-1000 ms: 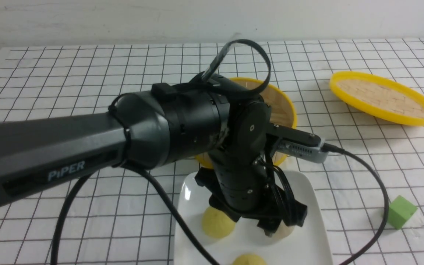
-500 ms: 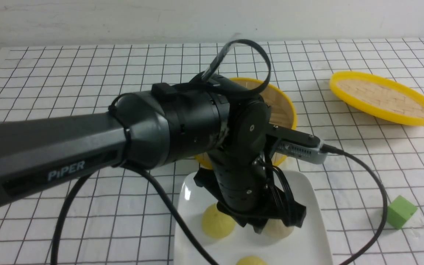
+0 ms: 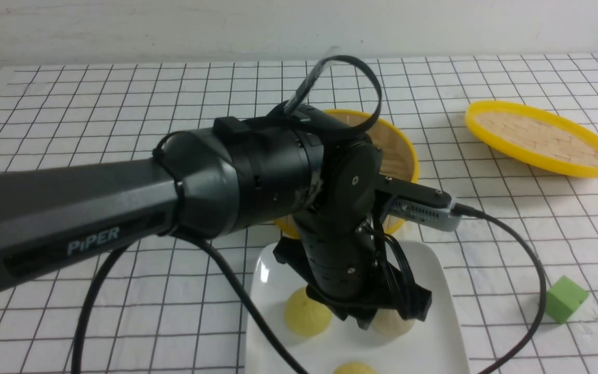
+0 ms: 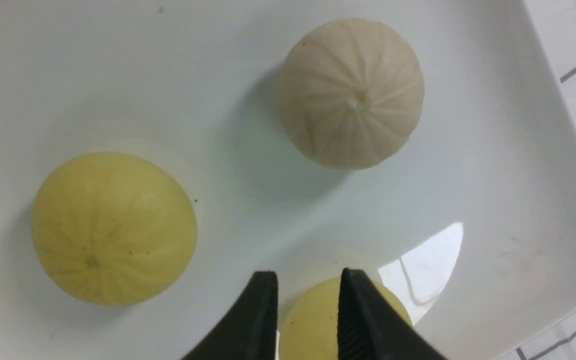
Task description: Put the steamed buns into the plate on the white-black tablecloth.
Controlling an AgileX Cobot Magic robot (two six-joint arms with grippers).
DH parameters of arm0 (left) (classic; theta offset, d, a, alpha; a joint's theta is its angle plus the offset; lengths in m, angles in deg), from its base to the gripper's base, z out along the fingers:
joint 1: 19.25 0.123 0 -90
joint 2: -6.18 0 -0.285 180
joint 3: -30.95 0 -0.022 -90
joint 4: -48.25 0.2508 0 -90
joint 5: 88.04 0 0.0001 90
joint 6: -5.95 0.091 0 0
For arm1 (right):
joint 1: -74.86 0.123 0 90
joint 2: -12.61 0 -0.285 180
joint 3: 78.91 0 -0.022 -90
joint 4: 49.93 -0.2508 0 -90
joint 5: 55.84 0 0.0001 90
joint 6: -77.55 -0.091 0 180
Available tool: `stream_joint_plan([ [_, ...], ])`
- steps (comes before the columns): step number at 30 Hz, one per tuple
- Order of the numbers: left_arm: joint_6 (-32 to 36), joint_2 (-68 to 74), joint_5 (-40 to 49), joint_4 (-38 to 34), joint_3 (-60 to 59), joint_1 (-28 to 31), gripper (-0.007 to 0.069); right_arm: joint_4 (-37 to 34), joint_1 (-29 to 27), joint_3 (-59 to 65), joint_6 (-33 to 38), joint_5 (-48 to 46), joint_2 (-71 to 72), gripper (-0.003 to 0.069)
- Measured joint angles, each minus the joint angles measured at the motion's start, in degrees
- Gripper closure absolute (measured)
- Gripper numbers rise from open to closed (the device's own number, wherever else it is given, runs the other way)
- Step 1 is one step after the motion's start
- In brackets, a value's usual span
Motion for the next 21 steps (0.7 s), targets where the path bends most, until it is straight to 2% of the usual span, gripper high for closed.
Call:
stream_joint_plan([
  [17, 0.0, 0.0, 0.0, 1.51, 0.0, 0.0, 0.0408, 0.0, 0.0, 0.62, 0.0, -0.27, 0.47, 0.0657],
  [21, 0.0, 0.0, -0.75, 1.71, 0.07, 0.0, 0.0449, 0.24, -2.87, 5.66, 0.0, 0.52, 4.96, 0.0655],
])
